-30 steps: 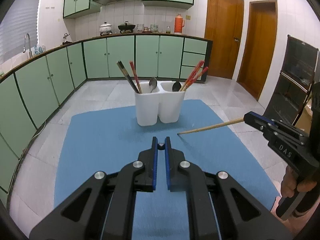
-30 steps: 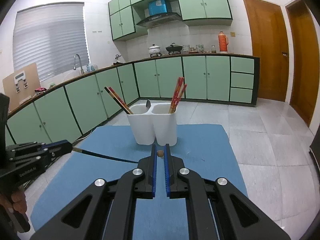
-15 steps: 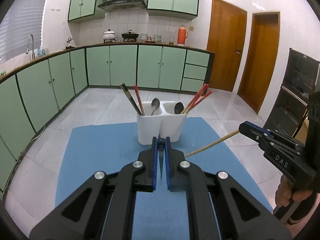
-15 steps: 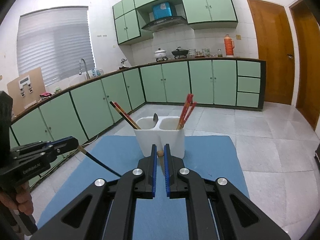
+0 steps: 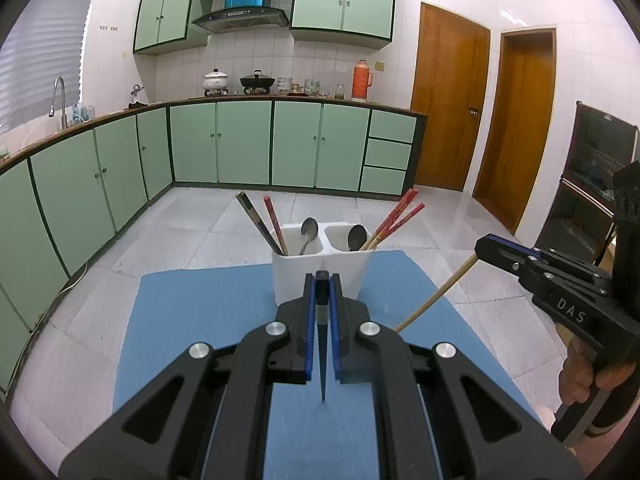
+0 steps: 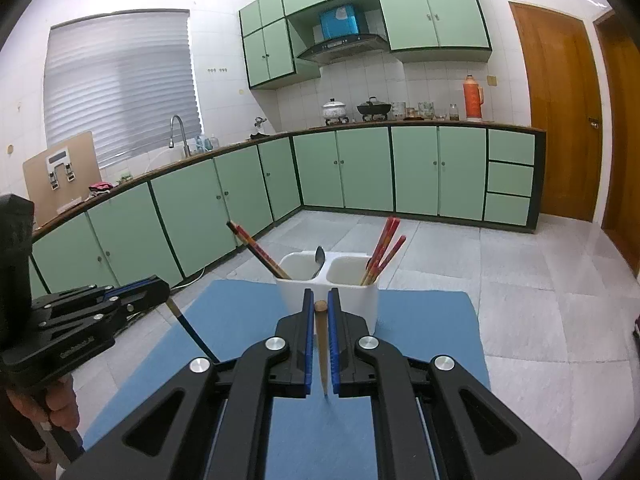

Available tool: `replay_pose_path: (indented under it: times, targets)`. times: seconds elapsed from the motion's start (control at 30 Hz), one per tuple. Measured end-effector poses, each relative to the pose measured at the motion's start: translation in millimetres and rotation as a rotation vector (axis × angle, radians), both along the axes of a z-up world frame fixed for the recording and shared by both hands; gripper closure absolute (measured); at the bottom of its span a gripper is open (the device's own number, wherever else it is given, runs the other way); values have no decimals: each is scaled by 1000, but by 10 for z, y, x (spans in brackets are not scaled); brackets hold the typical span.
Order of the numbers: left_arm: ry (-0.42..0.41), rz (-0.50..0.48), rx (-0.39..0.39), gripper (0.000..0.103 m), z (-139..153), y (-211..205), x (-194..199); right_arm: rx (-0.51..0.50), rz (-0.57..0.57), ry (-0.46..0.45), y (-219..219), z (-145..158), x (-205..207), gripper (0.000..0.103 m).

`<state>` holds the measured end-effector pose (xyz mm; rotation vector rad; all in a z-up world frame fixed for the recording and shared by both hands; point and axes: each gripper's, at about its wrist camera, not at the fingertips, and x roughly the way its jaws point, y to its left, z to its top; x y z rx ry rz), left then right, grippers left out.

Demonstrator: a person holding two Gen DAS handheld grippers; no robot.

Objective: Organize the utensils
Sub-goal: 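Lift both held chopsticks and carry them over the white holder, then lower both chopsticks into the holder compartments and open both tools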

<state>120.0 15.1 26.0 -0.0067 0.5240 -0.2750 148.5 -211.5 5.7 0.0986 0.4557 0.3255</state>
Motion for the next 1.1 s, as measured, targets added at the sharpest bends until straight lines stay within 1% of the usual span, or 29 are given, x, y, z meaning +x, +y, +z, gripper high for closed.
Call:
replay_pose_path:
  times: [0.2, 0.3, 0.57, 0.67, 0.77, 0.93, 1.1]
  targets:
    - [-26, 0, -7, 97, 118, -6, 78, 1, 8, -26, -21, 145, 37, 97]
    - [-55, 1, -11, 97, 222, -1, 117, 12, 17, -46, -26, 267, 58, 97]
    - [-183, 23, -48, 97, 655, -19, 237, 45, 2, -148, -91, 698, 142, 97]
    - [-229, 26, -79, 97, 797, -48, 296, 59, -16, -185, -104, 829, 191, 97]
    - [-287, 40, -84, 97, 909, -112, 352, 63, -27, -212, -110, 927, 252, 97]
    - [-348, 72, -105, 97, 992, -190, 569, 62, -57, -250, -103, 1064, 452, 97]
    - [-360, 82, -133, 97, 984, -246, 872, 64, -55, -265, -92, 1162, 725, 97]
